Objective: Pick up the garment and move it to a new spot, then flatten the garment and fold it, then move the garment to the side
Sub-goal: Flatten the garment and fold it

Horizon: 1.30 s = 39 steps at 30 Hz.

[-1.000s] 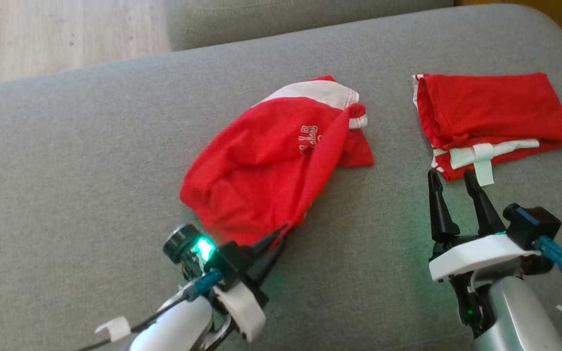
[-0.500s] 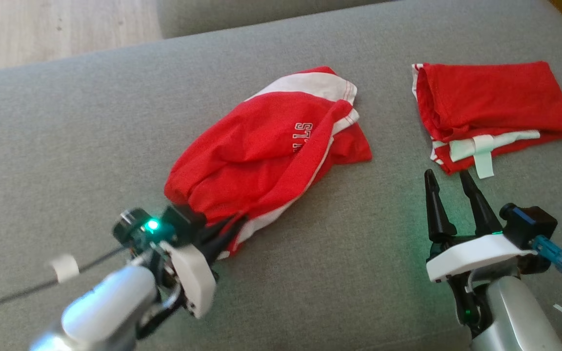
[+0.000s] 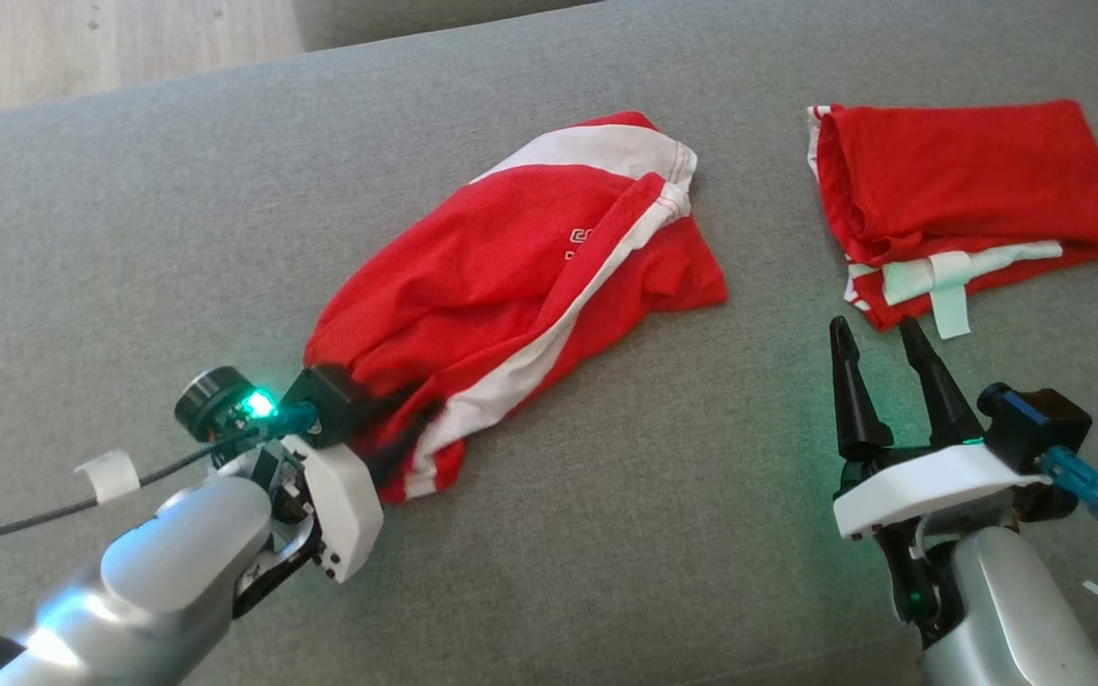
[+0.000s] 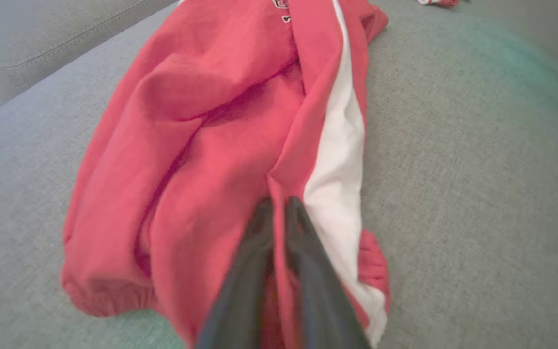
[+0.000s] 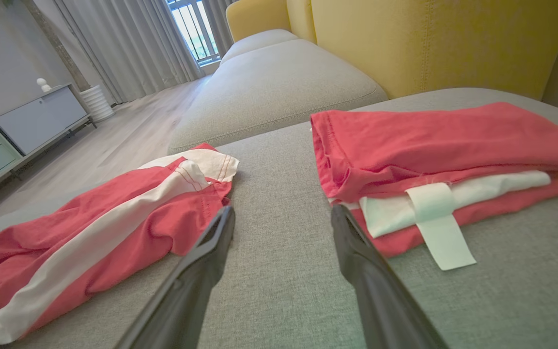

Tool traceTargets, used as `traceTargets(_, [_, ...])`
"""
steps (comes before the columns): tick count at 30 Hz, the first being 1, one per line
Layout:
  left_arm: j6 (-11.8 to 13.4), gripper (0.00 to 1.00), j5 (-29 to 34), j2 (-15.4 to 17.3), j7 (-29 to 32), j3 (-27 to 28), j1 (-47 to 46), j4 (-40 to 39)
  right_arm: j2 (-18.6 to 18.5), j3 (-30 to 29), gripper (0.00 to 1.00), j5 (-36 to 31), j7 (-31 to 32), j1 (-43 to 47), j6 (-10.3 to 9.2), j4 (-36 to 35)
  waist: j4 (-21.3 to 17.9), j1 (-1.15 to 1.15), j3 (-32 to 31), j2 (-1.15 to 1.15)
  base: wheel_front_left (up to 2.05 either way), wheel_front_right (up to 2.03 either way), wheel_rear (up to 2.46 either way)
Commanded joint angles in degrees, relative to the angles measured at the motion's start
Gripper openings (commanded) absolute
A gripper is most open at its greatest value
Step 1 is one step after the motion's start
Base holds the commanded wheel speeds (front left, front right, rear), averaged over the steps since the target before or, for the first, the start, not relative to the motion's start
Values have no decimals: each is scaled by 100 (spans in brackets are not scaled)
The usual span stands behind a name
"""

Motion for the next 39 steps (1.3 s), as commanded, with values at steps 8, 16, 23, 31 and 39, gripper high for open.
traceTargets(8, [431, 100, 250, -167, -655, 273, -336, 517, -6, 53, 100, -75, 25, -190, 39, -289, 243, 0, -152, 0, 0, 0, 0])
traceTargets(16, [925, 100, 43, -224, -1215, 671, -107, 365, -6, -30, 100, -81, 33, -63, 39, -342, 552, 0, -394, 0, 0, 0, 0])
traceTargets(23, [1645, 100, -191, -86, -1477, 1288, 500, -409, -6, -113, 100, -18, -16, 82, 39, -402, 889, 0, -599, 0, 0, 0, 0])
traceTargets(31, [2293, 100, 8, -267, -1511, 2393, 1775, -1668, -6, -92, 100, 15, -55, 233, 39, -452, 1127, 0, -726, 0, 0, 0, 0])
traceTargets(39, [1933, 100, 302, -759, -1513, 2872, 2587, -1866, -6, -56, 100, -3, -2, 238, 39, -515, 1118, 0, -754, 0, 0, 0, 0])
